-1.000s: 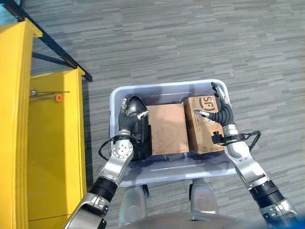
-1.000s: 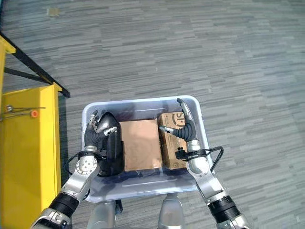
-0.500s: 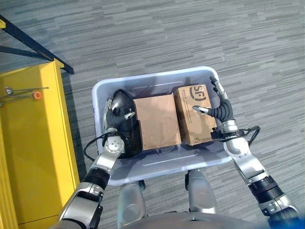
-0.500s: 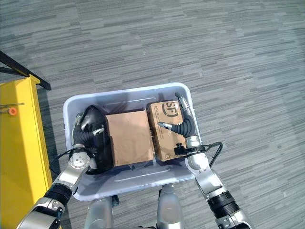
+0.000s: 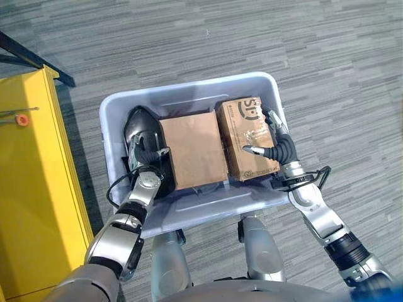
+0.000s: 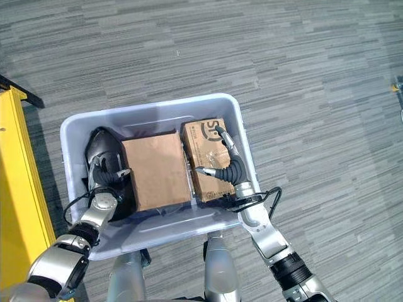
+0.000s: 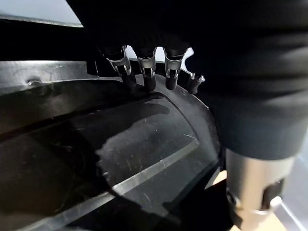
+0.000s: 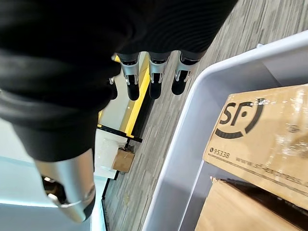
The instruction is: Move parts from the plastic box to the shelf.
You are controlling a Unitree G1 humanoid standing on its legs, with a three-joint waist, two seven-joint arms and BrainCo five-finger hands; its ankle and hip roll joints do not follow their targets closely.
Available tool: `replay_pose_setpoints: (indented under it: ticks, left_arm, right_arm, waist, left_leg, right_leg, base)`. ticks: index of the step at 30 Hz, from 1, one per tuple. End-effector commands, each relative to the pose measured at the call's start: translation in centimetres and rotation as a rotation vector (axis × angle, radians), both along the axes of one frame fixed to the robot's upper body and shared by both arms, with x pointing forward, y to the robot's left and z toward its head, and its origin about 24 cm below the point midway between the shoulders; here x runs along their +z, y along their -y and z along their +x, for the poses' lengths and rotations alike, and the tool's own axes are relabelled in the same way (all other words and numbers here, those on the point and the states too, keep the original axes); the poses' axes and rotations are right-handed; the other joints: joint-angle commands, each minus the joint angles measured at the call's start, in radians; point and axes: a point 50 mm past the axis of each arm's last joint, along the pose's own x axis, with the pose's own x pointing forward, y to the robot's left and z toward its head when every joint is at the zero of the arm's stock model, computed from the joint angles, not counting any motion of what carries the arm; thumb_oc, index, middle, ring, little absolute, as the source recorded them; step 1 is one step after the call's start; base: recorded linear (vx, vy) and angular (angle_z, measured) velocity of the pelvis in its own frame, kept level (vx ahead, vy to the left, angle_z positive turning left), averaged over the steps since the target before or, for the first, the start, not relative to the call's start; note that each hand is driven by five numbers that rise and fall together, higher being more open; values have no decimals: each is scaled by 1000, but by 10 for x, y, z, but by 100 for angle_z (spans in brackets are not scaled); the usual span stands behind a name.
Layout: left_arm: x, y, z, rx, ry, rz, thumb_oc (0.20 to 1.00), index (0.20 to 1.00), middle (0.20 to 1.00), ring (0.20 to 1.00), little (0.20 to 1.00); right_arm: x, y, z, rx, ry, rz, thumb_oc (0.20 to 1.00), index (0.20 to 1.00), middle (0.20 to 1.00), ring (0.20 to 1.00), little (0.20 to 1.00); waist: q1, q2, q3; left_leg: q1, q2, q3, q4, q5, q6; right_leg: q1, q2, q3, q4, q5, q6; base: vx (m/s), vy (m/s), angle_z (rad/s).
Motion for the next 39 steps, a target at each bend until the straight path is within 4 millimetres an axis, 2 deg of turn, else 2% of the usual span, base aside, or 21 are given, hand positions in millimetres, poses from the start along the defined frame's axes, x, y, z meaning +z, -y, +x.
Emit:
replay_pose_setpoints:
  ticks: [1,4,5,10,15,23,27,34,39]
  left_arm:
    - [-19,11,-1,-160,-226,130,1000,1000,1000,1000,1000]
    - [-22,23,1,-243,-278,216,1000,1000,1000,1000,1000]
    - [-24,32,2,-294,-301,253,1000,1000,1000,1000,1000]
    - [-33,50,-3,-402,-337,312,1000,1000,1000,1000,1000]
    - [-42,77,-9,-543,-355,386,1000,1000,1000,1000,1000]
    - [-46,94,-13,-630,-362,410,1000,1000,1000,1000,1000]
    - [-51,96,-16,-667,-387,450,1000,1000,1000,1000,1000]
    - [-58,95,-22,-742,-435,546,1000,1000,1000,1000,1000]
    - [-54,104,-20,-831,-415,652,1000,1000,1000,1000,1000]
  right_arm:
    - [30,2,-6,50,142,47,1000,1000,1000,1000,1000]
    - [29,3,-7,55,136,37,1000,1000,1000,1000,1000]
    - [29,3,-7,58,133,28,1000,1000,1000,1000,1000]
    - [24,8,-6,40,110,15,1000,1000,1000,1000,1000]
    - [22,11,-3,11,104,0,1000,1000,1000,1000,1000]
    - [21,13,-1,-8,102,-20,1000,1000,1000,1000,1000]
    - [17,17,-1,-27,87,-29,1000,1000,1000,1000,1000]
    - [16,22,-2,-43,84,-35,1000,1000,1000,1000,1000]
    - [16,27,-1,-62,88,-44,1000,1000,1000,1000,1000]
  waist:
    - [-11,-59,-38]
    - [-14,-56,-39]
    - [-16,-53,-38]
    - [-16,-46,-37]
    - [-11,-21,-39]
    - [-11,16,-44]
    - [-14,32,-50]
    - [-26,60,-64]
    - [-36,84,-73]
  left_leg:
    - [90,153,-13,6,7,-135]
    - [82,155,-15,6,9,-136]
    - [79,155,-15,6,10,-138]
    - [81,154,-12,6,6,-139]
    - [90,147,-10,6,5,-140]
    - [101,138,-6,6,0,-139]
    - [113,136,3,6,-2,-140]
    - [140,132,22,6,-8,-141]
    - [157,128,34,6,-12,-142]
  right_leg:
    - [-94,-63,-5,4,154,57]
    - [-100,-61,-5,4,155,58]
    - [-103,-61,-6,4,156,58]
    - [-105,-62,-7,4,154,59]
    - [-98,-70,-5,4,151,59]
    - [-90,-84,-3,4,147,59]
    - [-84,-88,2,4,145,59]
    - [-73,-93,11,4,142,61]
    - [-68,-97,16,4,139,62]
  base:
    - [0,0,0]
    - [0,0,0]
    - [0,0,0]
    - [-4,2,1]
    - [0,0,0]
    - [0,0,0]
    - [0,0,0]
    - [-5,2,-3]
    - [-1,7,-5]
